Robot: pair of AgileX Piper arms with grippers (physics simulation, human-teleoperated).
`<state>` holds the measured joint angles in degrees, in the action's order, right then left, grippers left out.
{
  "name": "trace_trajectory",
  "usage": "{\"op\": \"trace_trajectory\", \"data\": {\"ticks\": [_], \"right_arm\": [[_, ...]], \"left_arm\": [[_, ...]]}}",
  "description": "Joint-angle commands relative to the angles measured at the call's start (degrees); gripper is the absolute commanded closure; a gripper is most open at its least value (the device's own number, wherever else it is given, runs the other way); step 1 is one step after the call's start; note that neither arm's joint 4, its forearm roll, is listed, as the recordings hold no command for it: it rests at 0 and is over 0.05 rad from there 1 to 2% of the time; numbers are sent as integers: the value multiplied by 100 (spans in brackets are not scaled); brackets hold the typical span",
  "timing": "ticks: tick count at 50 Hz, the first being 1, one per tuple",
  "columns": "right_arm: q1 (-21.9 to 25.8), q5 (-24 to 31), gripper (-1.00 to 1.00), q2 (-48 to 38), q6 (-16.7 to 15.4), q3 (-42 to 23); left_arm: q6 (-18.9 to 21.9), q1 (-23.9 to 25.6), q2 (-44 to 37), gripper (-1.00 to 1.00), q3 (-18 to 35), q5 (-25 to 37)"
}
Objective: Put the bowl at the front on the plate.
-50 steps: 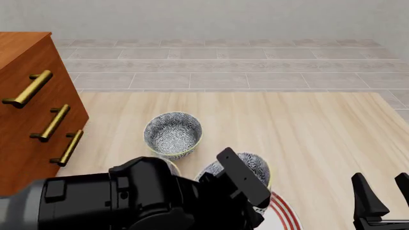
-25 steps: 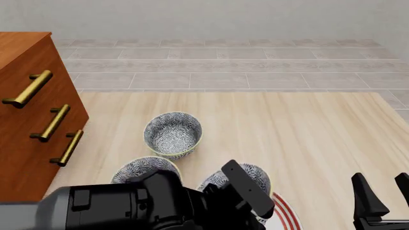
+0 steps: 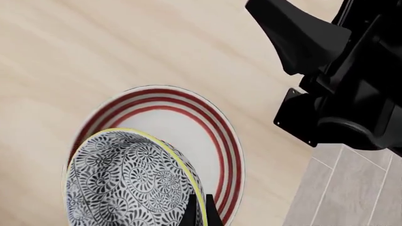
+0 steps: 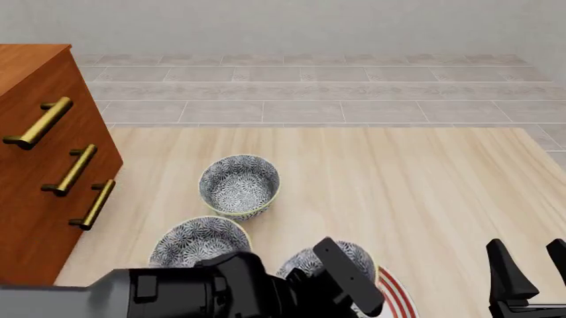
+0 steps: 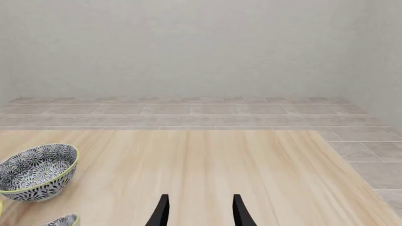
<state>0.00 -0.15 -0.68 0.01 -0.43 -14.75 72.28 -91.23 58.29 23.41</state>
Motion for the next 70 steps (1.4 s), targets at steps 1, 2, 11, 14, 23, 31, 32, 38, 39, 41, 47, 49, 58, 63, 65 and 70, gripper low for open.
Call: {"op": "trace_trajectory", "data": {"ticks": [1, 2, 11, 14, 23, 31, 32, 38, 39, 41, 47, 49, 58, 63, 65, 70], "right_arm": [[1, 4, -100, 17, 0, 10], [1, 4, -100, 17, 0, 10], [0, 4, -100, 17, 2, 10], [0, 4, -100, 18, 0, 10], [1, 4, -100, 17, 0, 10], [1, 4, -100, 16, -1, 10], [1, 4, -100, 17, 0, 10], [1, 4, -100, 16, 1, 10], [0, 4, -100, 15, 0, 10], [0, 4, -100, 17, 0, 10], [0, 4, -100, 17, 0, 10], [0, 4, -100, 15, 0, 10], [1, 4, -100, 16, -1, 10], [0, 4, -100, 15, 0, 10], [0, 4, -100, 16, 0, 10], [0, 4, -100, 16, -1, 10]], "left_arm": [[-27, 71, -112, 100, 4, -68], [-23, 74, -133, 100, -12, -90], [-45, 133, -266, 100, -16, -128], [-46, 125, -278, 100, -33, -148], [-59, 112, -311, 100, -5, -102], [-5, 44, -243, -100, -87, -119], [-7, 41, -234, -100, -84, -110], [32, 16, -158, -100, -67, -46], [33, 27, -157, -100, -53, -36], [36, 30, -125, -100, -23, 14], [48, 62, 40, -100, 177, 275], [54, 80, 91, -100, 240, 364], [129, 100, 366, -100, 359, 651], [197, 47, 592, -100, 301, 750], [271, 7, 713, -100, 247, 785], [376, -112, 1049, -100, 70, 871]]}}
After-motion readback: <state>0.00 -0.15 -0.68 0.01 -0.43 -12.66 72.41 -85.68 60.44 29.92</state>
